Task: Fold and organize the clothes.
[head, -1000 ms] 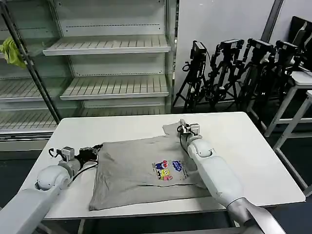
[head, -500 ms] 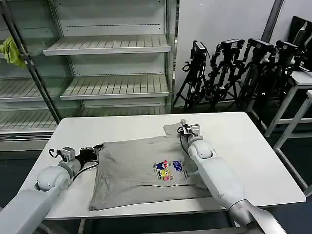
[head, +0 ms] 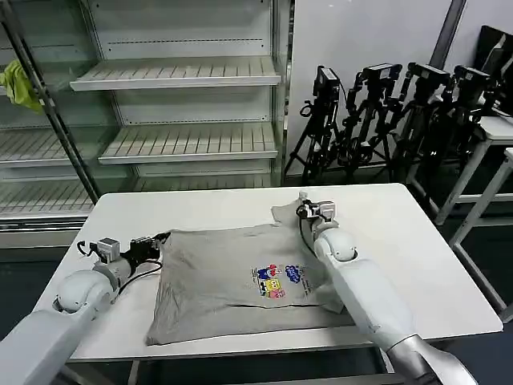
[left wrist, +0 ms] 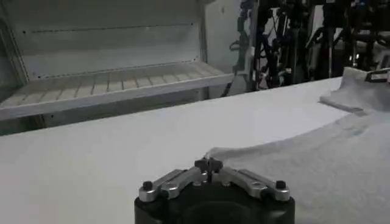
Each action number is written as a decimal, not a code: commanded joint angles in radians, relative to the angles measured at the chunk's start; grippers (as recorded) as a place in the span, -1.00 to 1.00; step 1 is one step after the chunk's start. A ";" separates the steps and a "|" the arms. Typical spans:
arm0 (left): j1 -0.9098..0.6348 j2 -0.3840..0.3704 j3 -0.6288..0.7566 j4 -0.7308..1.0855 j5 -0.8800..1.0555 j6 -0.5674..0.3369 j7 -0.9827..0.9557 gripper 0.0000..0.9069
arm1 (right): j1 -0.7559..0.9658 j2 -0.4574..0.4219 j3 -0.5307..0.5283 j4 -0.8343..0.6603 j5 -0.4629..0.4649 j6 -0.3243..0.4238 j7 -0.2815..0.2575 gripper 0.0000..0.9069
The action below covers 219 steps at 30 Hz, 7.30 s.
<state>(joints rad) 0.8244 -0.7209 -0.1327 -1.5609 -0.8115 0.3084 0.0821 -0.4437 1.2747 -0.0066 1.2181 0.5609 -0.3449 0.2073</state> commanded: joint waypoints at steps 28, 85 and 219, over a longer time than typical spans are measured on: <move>0.524 0.206 -0.431 -0.393 -0.094 0.026 -0.005 -0.91 | -0.474 -0.412 0.242 0.708 0.158 -0.045 0.024 -1.00; 0.574 0.238 -0.463 -0.419 -0.082 -0.009 0.016 -0.91 | -0.461 -0.385 0.169 0.603 0.062 0.010 -0.032 -1.00; 0.556 0.072 -0.363 -0.445 -0.323 0.257 -0.086 1.00 | -0.917 -0.369 0.563 0.982 -0.036 0.014 -0.032 1.00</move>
<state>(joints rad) 1.4010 -0.6422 -0.5215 -2.0108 -1.1400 0.5627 -0.0046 -1.3575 0.9011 0.5593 2.1995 0.5293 -0.3322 0.1754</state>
